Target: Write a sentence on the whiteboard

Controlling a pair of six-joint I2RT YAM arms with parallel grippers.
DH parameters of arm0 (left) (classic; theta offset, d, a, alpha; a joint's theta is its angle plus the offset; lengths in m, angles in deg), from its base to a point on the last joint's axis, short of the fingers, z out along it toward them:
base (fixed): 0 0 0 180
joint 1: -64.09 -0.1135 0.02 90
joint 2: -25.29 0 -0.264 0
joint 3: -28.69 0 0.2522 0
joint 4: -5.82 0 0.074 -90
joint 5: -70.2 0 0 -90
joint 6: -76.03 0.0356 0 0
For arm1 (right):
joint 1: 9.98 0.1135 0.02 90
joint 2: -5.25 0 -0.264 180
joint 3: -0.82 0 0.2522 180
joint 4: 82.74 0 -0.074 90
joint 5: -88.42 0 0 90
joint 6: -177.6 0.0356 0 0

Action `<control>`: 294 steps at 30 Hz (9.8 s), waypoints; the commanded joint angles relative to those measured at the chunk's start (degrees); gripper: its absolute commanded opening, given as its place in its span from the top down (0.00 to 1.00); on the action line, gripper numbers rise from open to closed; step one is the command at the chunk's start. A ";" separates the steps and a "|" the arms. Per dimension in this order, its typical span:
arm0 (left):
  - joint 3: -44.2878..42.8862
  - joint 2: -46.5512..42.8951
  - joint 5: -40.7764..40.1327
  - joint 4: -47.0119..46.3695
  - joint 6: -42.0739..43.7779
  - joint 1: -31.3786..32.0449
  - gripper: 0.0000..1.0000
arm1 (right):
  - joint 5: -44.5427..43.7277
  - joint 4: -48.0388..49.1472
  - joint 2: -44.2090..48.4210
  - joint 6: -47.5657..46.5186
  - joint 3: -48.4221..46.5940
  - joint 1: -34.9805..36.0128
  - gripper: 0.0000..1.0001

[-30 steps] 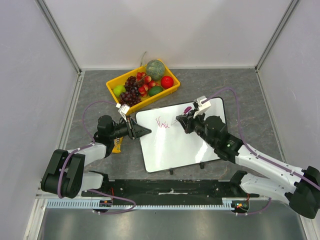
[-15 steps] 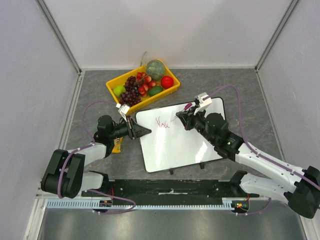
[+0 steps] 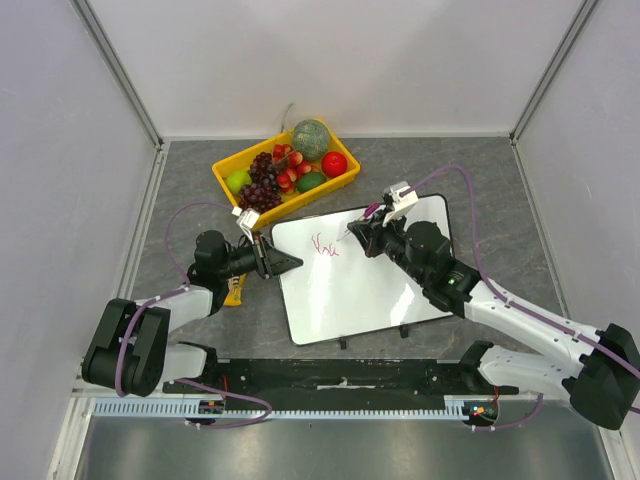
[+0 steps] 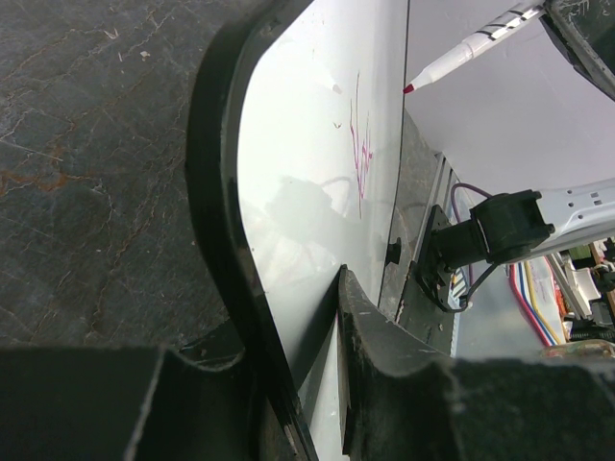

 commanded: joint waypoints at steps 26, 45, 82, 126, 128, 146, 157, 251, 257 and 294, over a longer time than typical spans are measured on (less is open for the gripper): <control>0.88 1.17 -2.63 3.82 10.68 1.05 0.98 | -1.45 3.81 -1.78 -0.55 2.60 -0.43 1.00; 0.71 1.35 -2.63 3.82 10.77 1.05 0.98 | 0.66 2.41 3.05 0.24 1.73 -0.43 1.00; 0.97 0.91 -2.81 3.82 10.86 1.13 0.98 | -3.38 1.62 1.11 -0.55 4.10 -1.48 1.00; 0.88 1.08 -2.72 3.82 10.77 1.13 0.98 | -1.27 1.35 0.59 -0.64 3.31 -1.48 1.00; 0.88 1.00 -2.63 3.82 10.77 1.05 0.98 | -1.80 1.44 0.24 -0.81 2.70 -1.57 1.00; 0.79 1.08 -2.63 3.82 10.86 0.96 0.98 | -4.87 -0.58 -0.38 -2.84 0.14 -1.74 1.00; 0.79 1.08 -2.63 3.73 10.86 1.05 0.98 | -5.23 -1.90 1.47 -2.40 2.60 -1.92 1.00; 0.71 1.26 -2.46 3.82 10.86 1.05 0.98 | -2.59 0.04 2.52 1.03 3.92 -3.15 1.00; 0.71 1.43 -2.37 3.82 10.86 0.96 0.98 | -1.54 -1.02 3.66 1.38 5.59 -3.15 1.00; 0.79 1.26 -2.46 3.82 10.77 1.05 0.98 | -6.54 -3.22 5.51 1.12 4.89 -3.24 1.00</control>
